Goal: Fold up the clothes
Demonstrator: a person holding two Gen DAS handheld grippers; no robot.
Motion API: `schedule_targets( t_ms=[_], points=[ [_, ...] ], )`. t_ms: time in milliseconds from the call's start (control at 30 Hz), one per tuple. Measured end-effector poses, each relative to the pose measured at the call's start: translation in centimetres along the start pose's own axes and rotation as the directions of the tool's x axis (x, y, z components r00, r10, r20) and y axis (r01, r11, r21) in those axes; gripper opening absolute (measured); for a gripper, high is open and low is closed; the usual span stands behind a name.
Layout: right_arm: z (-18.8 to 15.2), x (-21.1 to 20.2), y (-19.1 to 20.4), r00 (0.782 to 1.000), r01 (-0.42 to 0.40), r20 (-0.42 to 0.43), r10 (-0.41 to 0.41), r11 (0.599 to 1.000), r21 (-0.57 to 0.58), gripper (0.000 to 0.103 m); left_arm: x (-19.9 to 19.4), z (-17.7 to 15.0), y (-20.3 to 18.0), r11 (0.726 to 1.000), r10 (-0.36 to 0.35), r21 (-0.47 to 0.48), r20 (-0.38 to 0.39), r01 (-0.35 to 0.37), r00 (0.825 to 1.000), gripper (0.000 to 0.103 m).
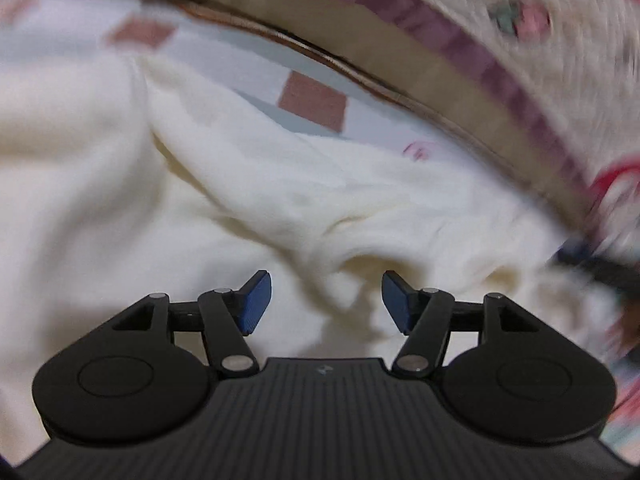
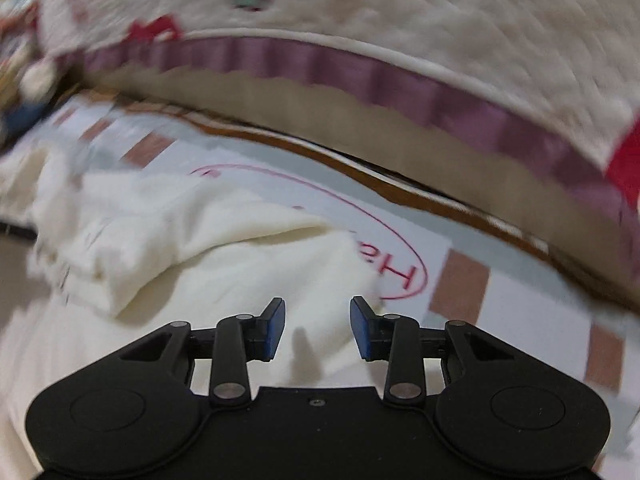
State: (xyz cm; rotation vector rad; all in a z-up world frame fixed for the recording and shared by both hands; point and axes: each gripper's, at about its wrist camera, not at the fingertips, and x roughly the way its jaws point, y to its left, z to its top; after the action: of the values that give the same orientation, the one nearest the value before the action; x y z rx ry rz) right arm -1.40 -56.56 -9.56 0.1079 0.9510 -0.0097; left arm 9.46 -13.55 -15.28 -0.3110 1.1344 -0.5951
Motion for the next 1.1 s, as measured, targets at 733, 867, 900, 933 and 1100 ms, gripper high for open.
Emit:
schedule_targets(
  t_ms=[733,867,900,933,1100],
  points=[
    [0.8,5.3,-1.5,0.997,-0.083,0.014,0.082,0.995,0.047,0.01,4.1,11.8,-2.2,0.997,-0.034,-0.074,0.055,0.038,0.998,0.01],
    [1.1,-0.5,-0.8,0.958,-0.028,0.287,0.014,0.999,0.044,0.009,3.7,12.0,-1.9,0.991,-0.083,-0.1,0.064,0.089,0.994,0.013],
    [1.1,-1.2,-1.2,0.947,0.034,0.316,-0.048,0.998,0.051,0.009,3.6,11.9,-1.9,0.991,-0.089,-0.097,0.069,0.095,0.994,0.016],
    [1.1,-1.5,-1.7,0.941,0.084,0.324,-0.101,0.994,0.063,0.009,3.4,11.5,-2.0,0.995,-0.063,-0.075,0.081,0.069,0.995,0.02],
    [1.3,1.2,-3.7,0.962,0.172,0.199,-0.19,0.98,0.103,0.009,2.6,9.9,-2.6,0.997,0.063,0.026,0.151,-0.068,0.987,0.061]
  ],
)
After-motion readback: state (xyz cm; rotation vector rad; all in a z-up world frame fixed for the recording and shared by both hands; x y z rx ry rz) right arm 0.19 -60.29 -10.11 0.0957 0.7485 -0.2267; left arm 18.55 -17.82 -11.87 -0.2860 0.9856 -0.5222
